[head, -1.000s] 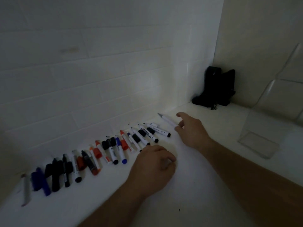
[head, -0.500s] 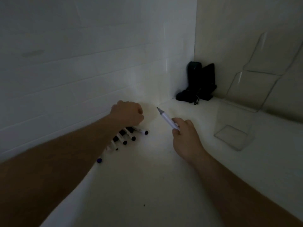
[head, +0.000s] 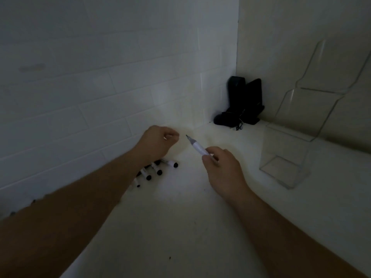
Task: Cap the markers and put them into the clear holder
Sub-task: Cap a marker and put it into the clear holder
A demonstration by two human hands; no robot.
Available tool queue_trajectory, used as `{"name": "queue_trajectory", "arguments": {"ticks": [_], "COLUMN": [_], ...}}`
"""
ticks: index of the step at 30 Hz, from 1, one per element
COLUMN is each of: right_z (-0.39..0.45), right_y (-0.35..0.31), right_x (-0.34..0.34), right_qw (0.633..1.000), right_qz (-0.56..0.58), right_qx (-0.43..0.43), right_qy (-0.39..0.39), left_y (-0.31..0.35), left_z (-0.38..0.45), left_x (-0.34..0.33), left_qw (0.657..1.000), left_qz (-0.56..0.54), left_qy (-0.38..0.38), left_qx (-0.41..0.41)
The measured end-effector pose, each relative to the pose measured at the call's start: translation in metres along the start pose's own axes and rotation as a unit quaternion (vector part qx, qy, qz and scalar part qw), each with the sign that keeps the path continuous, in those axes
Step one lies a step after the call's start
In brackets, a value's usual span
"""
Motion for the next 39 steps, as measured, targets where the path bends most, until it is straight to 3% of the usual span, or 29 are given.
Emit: {"name": "queue_trajectory", "arguments": {"ticks": [3, 7, 12, 26, 31, 39], "right_z": [-0.005, -0.012, -0.017, -0.021, -0.018, -0.022], "right_y": [-0.009, -0.021, -0.033, -0.039, -0.040, -0.044], "right_x": [-0.001, -0.007, -0.011, -0.033, -0.025, -0.026], "right_qw": [1.000, 0.998, 0.992, 0.956, 0.938, 0.939], "right_qz": [0.016, 0.007, -0.066, -0.199, -0.259, -0.229], "right_qx": [0.018, 0.054, 0.108, 0.210, 0.230, 0.255], "right_qy": [-0.009, -0.020, -0.025, -0.052, -0.025, -0.033], "left_y": [0.000, -0.035, -0.048, -0.017, -0.021, -0.006], "left_z": [-0.066, -0.116, -0.124, -0.125, -0.122, -0.123], "left_x": [0.011, -0.001, 0.000, -0.014, -0.024, -0.034], "left_qw": [0.971, 0.939, 0.940, 0.978, 0.990, 0.990], "left_qz": [-0.228, -0.316, -0.296, -0.115, -0.078, -0.012], "left_qy": [0.073, 0.132, 0.172, 0.110, 0.069, 0.011], "left_qx": [0.010, 0.044, 0.013, -0.135, -0.091, -0.140]}}
Point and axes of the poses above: each hand's wrist, its own z-axis towards the middle knuckle, its own x-axis out of the back of the hand, y = z × x, the point moved 9 cm from there along z, towards the middle knuckle, and after that the axes turned 5 degrees about -y, right-handed, at the moved point
